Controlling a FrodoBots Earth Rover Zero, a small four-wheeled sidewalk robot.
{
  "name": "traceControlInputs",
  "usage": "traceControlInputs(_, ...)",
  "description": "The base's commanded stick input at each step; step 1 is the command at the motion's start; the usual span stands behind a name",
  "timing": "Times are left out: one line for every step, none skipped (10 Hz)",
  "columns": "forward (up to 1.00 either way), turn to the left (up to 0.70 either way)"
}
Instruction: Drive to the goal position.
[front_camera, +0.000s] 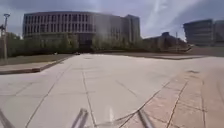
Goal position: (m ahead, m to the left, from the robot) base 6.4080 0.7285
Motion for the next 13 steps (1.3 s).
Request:
traceControlInputs(0.50, 0.00)
traceControlInputs(0.50, 0.00)
traceControlInputs(0.50, 0.00)
traceControlInputs(0.50, 0.00)
traceControlInputs(0.50, 0.00)
traceControlInputs(0.50, 0.00)
traceControlInputs(0.50, 0.00)
traceControlInputs(0.50, 0.00)
traceControlInputs(0.50, 0.00)
traceControlInputs(0.50, 0.00)
traceControlInputs(0.50, 0.00)
traceControlInputs(0.50, 0.00)
traceControlInputs(0.50, 0.00)
